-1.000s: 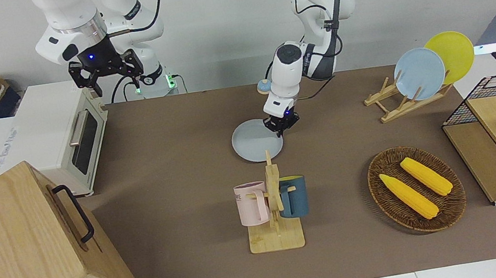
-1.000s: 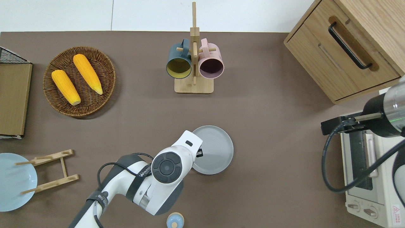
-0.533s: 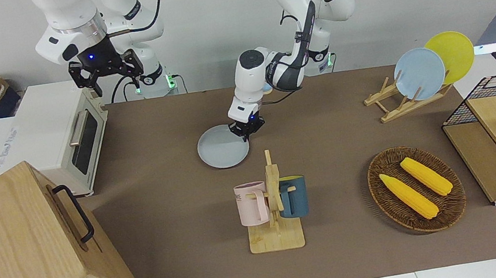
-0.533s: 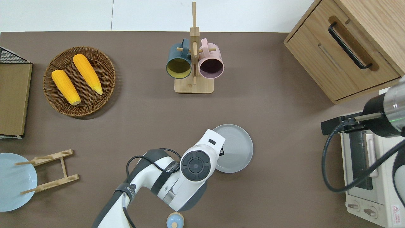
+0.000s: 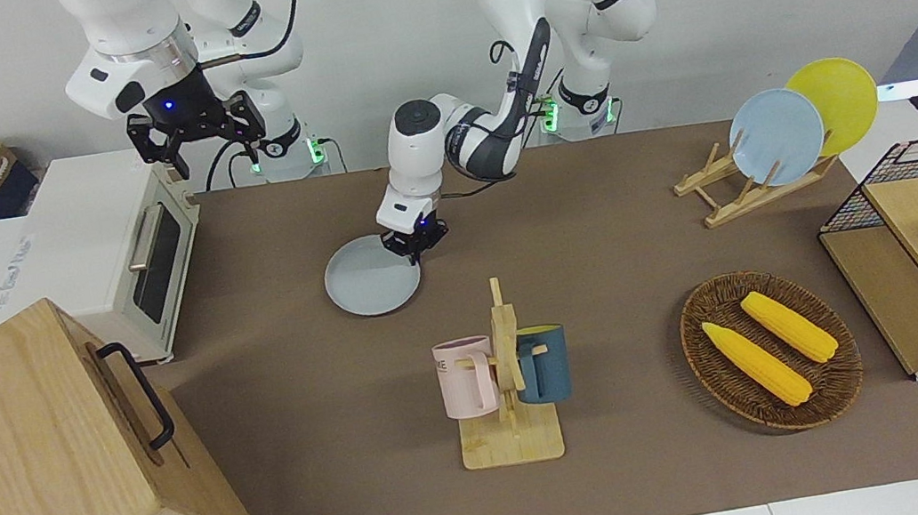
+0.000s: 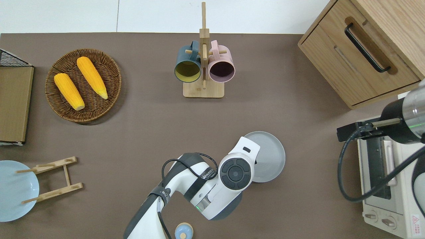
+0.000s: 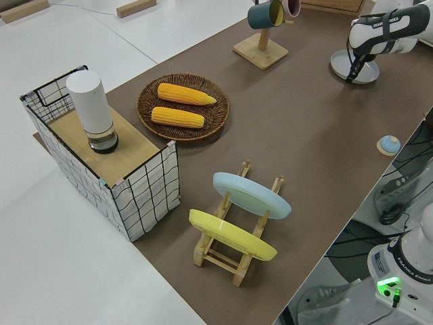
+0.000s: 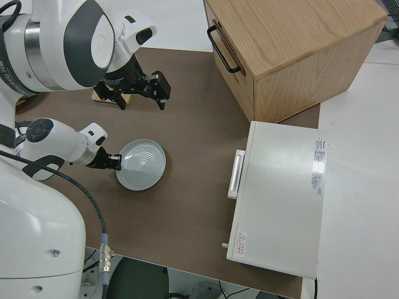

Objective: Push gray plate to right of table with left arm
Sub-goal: 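Keep pushing the gray plate with the left gripper toward the toaster oven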

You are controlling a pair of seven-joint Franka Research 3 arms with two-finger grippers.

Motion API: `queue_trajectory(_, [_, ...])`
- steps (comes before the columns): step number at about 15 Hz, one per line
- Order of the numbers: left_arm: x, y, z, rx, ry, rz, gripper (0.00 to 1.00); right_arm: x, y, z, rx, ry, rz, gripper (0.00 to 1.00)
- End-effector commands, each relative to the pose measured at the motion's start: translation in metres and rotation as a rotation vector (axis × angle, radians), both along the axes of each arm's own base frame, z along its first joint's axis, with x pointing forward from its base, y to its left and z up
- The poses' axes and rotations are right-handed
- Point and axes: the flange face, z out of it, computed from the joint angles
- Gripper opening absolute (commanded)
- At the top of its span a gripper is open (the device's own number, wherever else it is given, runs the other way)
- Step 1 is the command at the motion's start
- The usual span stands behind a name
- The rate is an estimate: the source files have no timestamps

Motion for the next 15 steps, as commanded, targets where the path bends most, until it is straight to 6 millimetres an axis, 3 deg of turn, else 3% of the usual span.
queue_trajectory(1, [-0.014, -0.024, -0.028, 0.033, 0.044, -0.01, 0.0, -0.004, -0.002, 0.003, 0.007, 0.004, -0.003, 0.983])
queue_trajectory(5, [-0.012, -0.034, -0.019, 0.013, 0.032, -0.003, 0.02, -0.004, -0.002, 0.003, 0.007, 0.004, -0.002, 0.983])
queue_trajectory(7, [-0.011, -0.034, -0.02, 0.013, 0.031, -0.002, 0.13, -0.004, -0.002, 0.003, 0.007, 0.006, -0.003, 0.983])
queue_trajectory(8, [-0.011, -0.034, -0.018, 0.012, 0.028, -0.003, 0.24, -0.004, -0.002, 0.003, 0.007, 0.006, -0.002, 0.983])
queue_trajectory(9, [-0.011, -0.034, -0.019, 0.013, 0.029, -0.004, 0.45, -0.004, -0.002, 0.003, 0.007, 0.006, -0.002, 0.983])
queue_trajectory(10, [-0.01, -0.033, -0.017, 0.016, 0.023, -0.006, 0.76, -0.004, -0.002, 0.003, 0.007, 0.004, -0.002, 0.983])
queue_trajectory(11, [-0.008, -0.031, -0.016, 0.023, 0.016, -0.009, 0.9, -0.004, -0.002, 0.003, 0.007, 0.004, -0.003, 0.983])
queue_trajectory(15, [-0.001, -0.02, -0.003, 0.049, 0.025, -0.006, 0.93, -0.004, -0.002, 0.003, 0.007, 0.006, -0.002, 0.983])
